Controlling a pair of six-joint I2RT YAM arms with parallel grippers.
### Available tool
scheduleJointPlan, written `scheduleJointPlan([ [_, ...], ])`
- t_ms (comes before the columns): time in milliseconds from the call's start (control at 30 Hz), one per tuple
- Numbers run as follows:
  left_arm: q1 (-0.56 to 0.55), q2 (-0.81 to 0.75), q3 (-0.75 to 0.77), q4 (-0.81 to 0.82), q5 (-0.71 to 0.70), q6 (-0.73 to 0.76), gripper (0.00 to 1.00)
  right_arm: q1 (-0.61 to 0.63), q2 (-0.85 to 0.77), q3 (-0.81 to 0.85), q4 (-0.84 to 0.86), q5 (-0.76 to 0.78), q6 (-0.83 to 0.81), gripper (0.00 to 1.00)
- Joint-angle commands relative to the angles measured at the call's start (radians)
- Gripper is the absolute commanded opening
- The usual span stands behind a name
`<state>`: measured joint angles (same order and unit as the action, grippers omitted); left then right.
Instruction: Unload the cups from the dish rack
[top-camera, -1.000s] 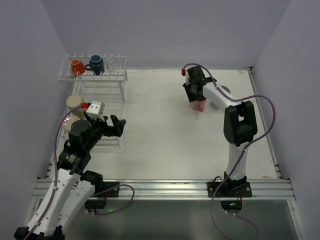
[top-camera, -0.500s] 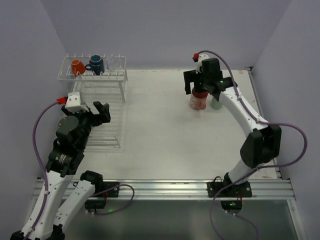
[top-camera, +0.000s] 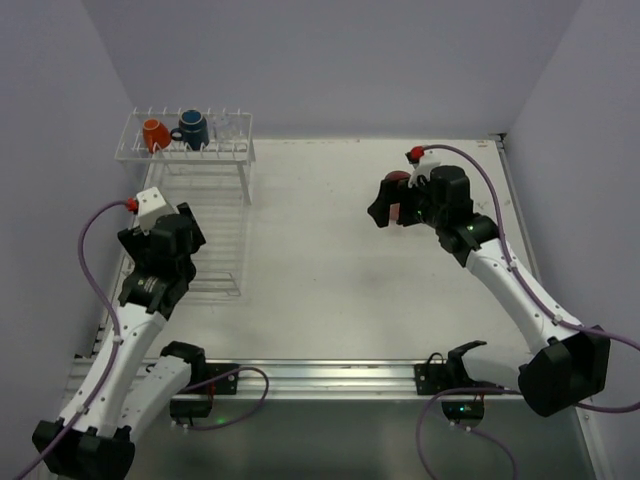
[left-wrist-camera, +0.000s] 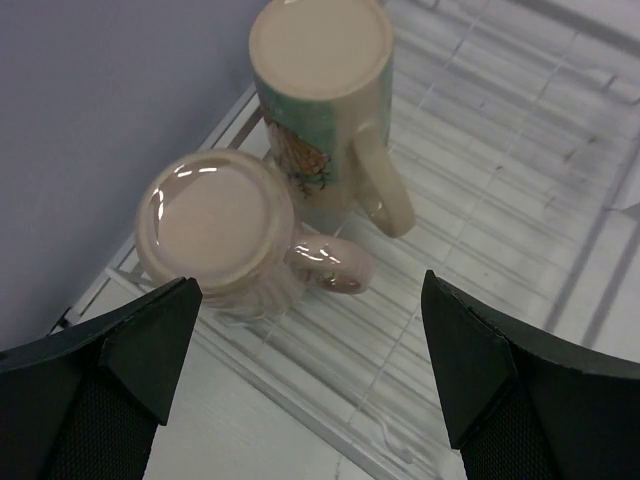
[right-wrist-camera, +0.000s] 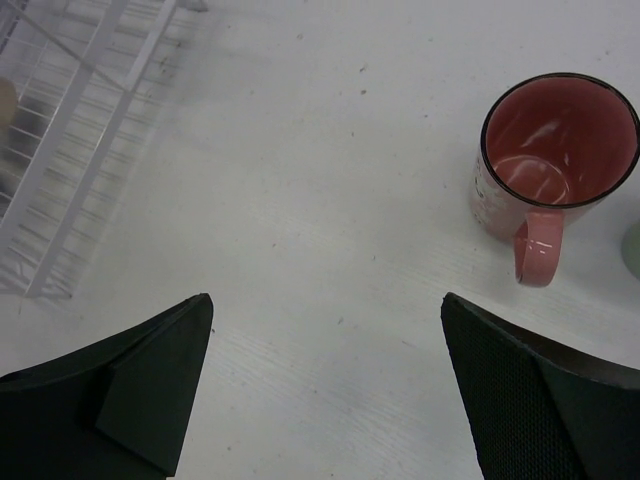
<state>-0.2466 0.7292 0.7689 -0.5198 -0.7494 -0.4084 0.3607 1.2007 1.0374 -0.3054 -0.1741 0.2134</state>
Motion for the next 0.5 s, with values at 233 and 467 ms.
scheduleJointPlan([
  [233, 0.289, 0.134, 0.055, -0.014, 0.073, -0.052, 1.00, 0.014, -0.038, -0.011, 0.103, -0.082, 0.012, 0.99],
  [467, 0.398, 0.187, 0.018, 0.041, 0.216, -0.035, 1.00, 0.027, -0.050, -0.010, 0.106, -0.120, -0.002, 0.99],
])
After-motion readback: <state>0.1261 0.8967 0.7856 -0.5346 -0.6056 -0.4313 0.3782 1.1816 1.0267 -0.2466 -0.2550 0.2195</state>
